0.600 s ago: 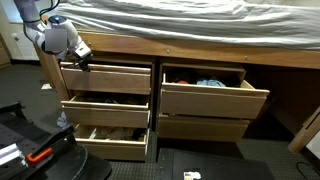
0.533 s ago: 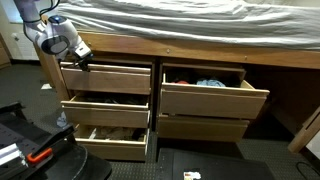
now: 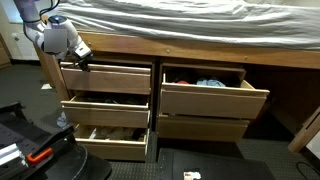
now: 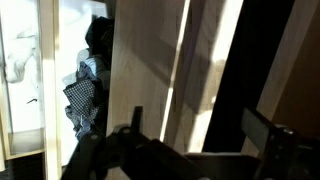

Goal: Open fully the top left drawer, close the top right drawer then also close the top left drawer

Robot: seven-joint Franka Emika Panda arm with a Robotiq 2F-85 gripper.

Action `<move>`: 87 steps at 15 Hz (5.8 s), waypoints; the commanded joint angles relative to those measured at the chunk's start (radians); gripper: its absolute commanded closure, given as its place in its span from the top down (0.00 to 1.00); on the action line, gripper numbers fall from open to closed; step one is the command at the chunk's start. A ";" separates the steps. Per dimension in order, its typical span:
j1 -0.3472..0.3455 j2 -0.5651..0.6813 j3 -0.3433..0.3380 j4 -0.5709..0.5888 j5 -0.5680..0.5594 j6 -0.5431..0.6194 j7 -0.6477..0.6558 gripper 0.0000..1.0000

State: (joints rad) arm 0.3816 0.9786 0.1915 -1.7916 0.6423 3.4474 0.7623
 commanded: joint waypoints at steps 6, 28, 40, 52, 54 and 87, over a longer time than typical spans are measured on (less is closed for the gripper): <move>0.007 -0.002 -0.017 -0.006 0.053 -0.035 -0.021 1.00; 0.192 -0.124 -0.431 -0.130 -0.380 -0.741 0.286 1.00; 0.083 -0.079 -0.313 0.468 -0.760 -1.663 0.423 1.00; 0.051 -0.287 -0.434 0.234 -1.071 -1.584 0.766 1.00; 0.027 -0.360 -0.460 0.181 -1.140 -1.604 0.854 1.00; -0.720 -0.228 -0.410 0.345 -0.542 -1.594 -0.127 1.00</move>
State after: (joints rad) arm -0.2931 0.6815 -0.2154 -1.4972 0.0825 1.9408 0.7810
